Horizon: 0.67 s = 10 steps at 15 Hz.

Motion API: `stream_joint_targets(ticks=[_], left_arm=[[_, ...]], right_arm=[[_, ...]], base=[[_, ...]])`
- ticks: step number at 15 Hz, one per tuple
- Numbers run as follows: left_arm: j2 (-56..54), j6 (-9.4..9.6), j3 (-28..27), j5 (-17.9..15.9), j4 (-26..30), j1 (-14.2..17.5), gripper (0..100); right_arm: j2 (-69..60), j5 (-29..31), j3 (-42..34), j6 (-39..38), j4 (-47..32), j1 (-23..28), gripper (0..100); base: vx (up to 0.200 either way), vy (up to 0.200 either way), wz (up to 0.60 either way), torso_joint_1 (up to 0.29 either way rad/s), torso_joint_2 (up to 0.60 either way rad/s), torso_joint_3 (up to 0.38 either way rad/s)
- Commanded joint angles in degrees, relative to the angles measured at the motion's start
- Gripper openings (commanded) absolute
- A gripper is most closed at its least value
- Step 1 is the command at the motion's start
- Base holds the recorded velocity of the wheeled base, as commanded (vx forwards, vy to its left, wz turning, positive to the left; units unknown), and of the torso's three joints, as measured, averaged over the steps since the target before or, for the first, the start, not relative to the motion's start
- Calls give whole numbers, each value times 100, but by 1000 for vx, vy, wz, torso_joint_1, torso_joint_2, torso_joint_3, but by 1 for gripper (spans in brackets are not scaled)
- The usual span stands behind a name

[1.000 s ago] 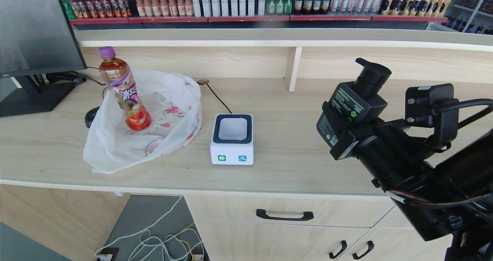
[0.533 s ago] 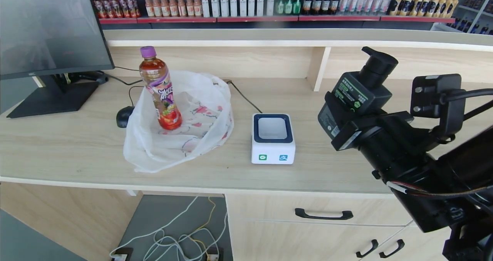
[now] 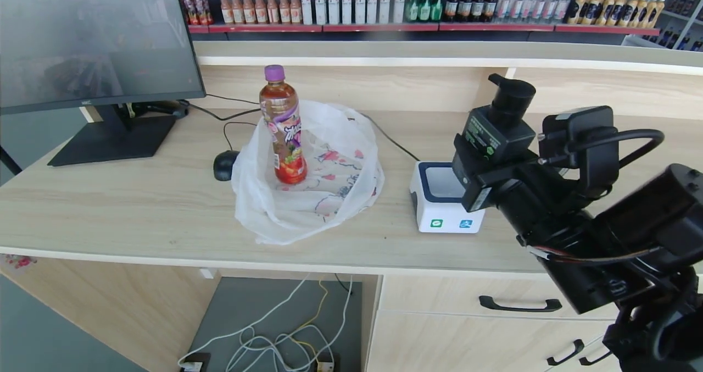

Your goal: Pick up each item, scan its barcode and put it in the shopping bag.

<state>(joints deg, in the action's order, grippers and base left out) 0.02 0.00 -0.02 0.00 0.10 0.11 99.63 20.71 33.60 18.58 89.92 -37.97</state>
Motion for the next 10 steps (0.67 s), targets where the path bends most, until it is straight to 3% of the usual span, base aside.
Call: stream_joint_targets(ticks=[1,6,10], left_arm=[[-2,0,2,0,-1,7,100],[-2,0,2,0,-1,7,100],[-2,0,2,0,-1,7,100]], right_arm=[[285,-50,270,322,8,44,0],[592,-823,631,1245,8,282,0],[1120,-2203,1360,1921,8,1038,0]], base=[[0,0,0,0,0,0],[0,0,0,0,0,0],[0,0,0,0,0,0]])
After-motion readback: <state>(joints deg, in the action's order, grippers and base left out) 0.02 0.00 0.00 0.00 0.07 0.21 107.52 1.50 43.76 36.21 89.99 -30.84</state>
